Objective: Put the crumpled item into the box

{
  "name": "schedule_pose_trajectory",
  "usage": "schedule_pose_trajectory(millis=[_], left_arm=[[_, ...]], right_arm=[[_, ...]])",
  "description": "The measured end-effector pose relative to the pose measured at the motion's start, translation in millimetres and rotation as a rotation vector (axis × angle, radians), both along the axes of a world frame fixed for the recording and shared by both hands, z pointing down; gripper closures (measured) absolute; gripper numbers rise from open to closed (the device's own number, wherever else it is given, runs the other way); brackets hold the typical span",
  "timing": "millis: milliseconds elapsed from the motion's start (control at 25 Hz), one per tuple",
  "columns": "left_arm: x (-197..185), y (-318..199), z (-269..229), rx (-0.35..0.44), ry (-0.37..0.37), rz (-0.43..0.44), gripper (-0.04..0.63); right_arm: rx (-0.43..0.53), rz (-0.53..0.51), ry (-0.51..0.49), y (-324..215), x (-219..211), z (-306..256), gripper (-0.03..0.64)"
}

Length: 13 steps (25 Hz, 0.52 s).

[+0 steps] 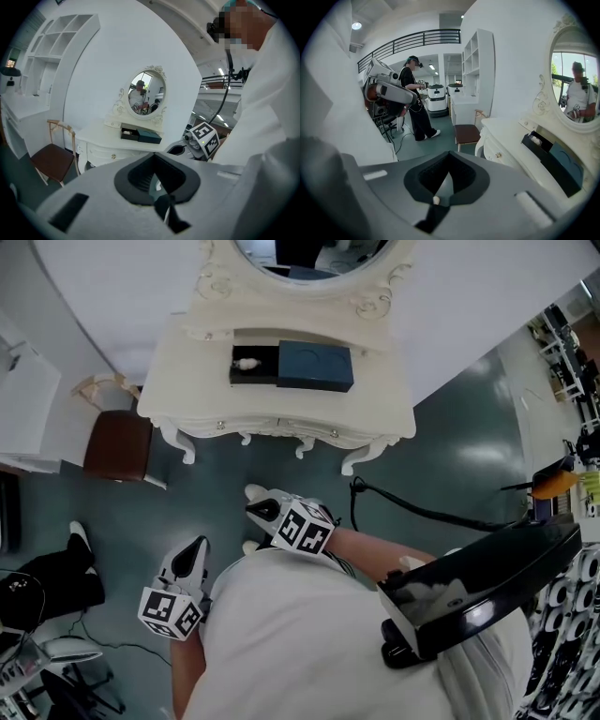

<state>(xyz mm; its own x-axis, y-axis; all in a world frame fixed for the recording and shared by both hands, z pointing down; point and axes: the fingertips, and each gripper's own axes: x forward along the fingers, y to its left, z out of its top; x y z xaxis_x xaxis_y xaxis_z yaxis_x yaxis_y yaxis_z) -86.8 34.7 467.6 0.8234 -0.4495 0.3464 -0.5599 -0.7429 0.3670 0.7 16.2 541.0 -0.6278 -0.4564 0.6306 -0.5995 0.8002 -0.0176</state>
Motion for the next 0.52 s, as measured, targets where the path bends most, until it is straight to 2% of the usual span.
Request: schedule_pose_trajectory(millis=[520], left_arm=[[26.1,-29.7,-0.6,-0.010,-0.013,0.021,0.597]], right_arm=[[0.010,0.016,-0.015,-30.5,26.8,-0.7,0.617]])
